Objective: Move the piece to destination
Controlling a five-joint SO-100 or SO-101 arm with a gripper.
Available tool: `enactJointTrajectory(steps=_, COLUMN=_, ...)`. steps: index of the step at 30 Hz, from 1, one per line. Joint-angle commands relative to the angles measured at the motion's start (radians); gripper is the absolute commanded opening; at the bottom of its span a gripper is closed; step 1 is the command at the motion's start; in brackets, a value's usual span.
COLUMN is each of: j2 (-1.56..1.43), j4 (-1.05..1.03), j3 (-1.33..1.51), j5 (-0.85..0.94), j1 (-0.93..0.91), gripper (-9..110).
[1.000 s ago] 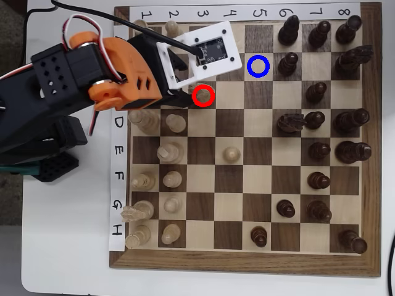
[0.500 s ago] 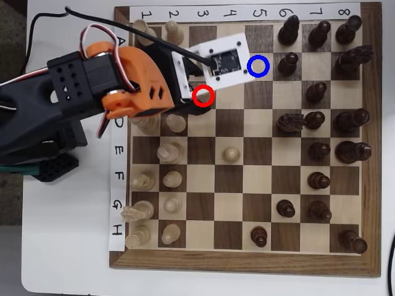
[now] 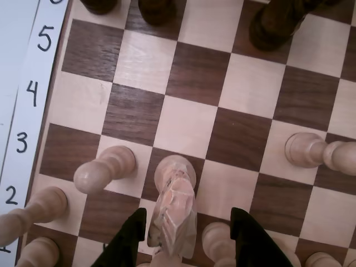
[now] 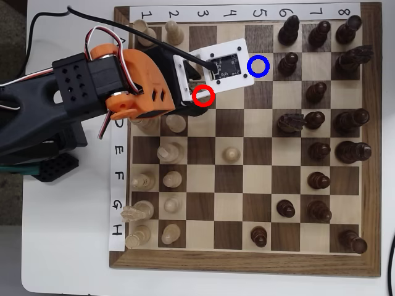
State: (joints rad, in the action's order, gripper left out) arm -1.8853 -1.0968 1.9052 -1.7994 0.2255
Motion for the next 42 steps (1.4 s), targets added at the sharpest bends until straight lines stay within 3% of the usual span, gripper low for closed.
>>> enactJointTrajectory(steps=1, j2=0.000, j4=0.000, j3=0.003, j5=-0.367, j1=0.009, gripper=18)
enactJointTrajectory(steps=42, j2=0.091, j4=0.124, j3=0.048, j5=-0.337, j1=0.000, gripper=17)
